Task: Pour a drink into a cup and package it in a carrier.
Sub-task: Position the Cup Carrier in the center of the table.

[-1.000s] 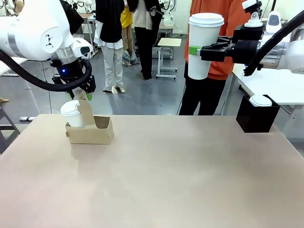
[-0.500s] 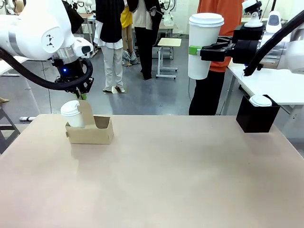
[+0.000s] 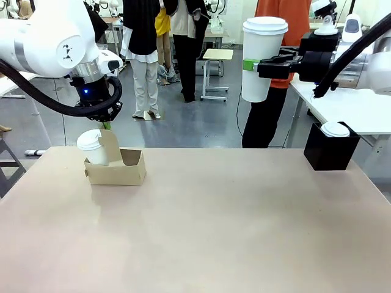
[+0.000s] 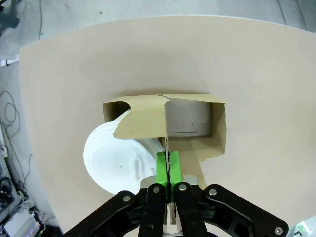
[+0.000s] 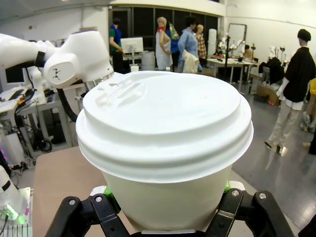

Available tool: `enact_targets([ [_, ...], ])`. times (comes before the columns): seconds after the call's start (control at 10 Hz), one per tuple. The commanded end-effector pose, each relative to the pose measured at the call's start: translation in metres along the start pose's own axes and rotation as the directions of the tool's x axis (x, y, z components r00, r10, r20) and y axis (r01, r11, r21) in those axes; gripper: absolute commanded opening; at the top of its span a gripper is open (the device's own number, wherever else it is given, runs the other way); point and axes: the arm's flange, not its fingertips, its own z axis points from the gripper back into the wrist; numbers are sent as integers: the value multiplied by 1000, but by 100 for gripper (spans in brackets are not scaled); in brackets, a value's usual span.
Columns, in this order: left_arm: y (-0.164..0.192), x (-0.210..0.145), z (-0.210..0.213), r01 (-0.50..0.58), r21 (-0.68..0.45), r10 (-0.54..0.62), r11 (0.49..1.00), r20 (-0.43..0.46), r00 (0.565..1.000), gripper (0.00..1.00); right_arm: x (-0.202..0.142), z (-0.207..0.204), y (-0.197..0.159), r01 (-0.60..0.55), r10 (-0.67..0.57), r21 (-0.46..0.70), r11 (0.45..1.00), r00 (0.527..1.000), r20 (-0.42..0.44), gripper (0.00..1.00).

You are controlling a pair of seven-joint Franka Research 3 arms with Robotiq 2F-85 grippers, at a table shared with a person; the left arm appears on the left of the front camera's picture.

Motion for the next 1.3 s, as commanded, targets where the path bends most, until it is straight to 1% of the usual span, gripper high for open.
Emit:
enact_targets([
  [0.0, 1, 1, 1, 0, -1, 0, 1000, 13, 1000, 0, 2, -3, 0, -9, 9, -1, 1000, 1000, 12, 80],
  [0.1, 1, 1, 1, 0, -1, 0, 1000, 13, 1000, 0, 2, -3, 0, -9, 9, -1, 1000, 1000, 12, 80],
  [0.2, 0, 0, 0, 0, 0, 0, 1000, 2, 1000, 4, 2, -3, 0, -9, 9, -1, 1000, 1000, 12, 80],
  [0.4, -7, -5, 33, -54, 43, 52, 998, 33, 998, 2, 2, -3, 0, -9, 9, -1, 1000, 1000, 12, 80],
  [0.5, -20, -9, 57, -74, 25, 72, 997, 57, 996, 2, 2, -3, 0, -9, 9, -1, 1000, 1000, 12, 80],
  [0.7, -50, -22, 90, -100, 23, 97, 995, 89, 991, 2, 2, -3, 0, -9, 9, -1, 1000, 1000, 12, 80],
  [0.9, -96, -47, 122, -136, 12, 134, 991, 87, 987, 2, 2, -3, 0, -9, 9, -1, 1000, 1000, 12, 80],
  [1.0, -125, -65, 131, -130, -8, 130, 991, 83, 988, 2, 2, -3, 0, -9, 9, -1, 1000, 1000, 12, 80],
  [1.2, -170, -92, 133, -132, -25, 133, 991, 90, 987, 2, 2, -3, 0, -9, 9, -1, 1000, 1000, 12, 80],
])
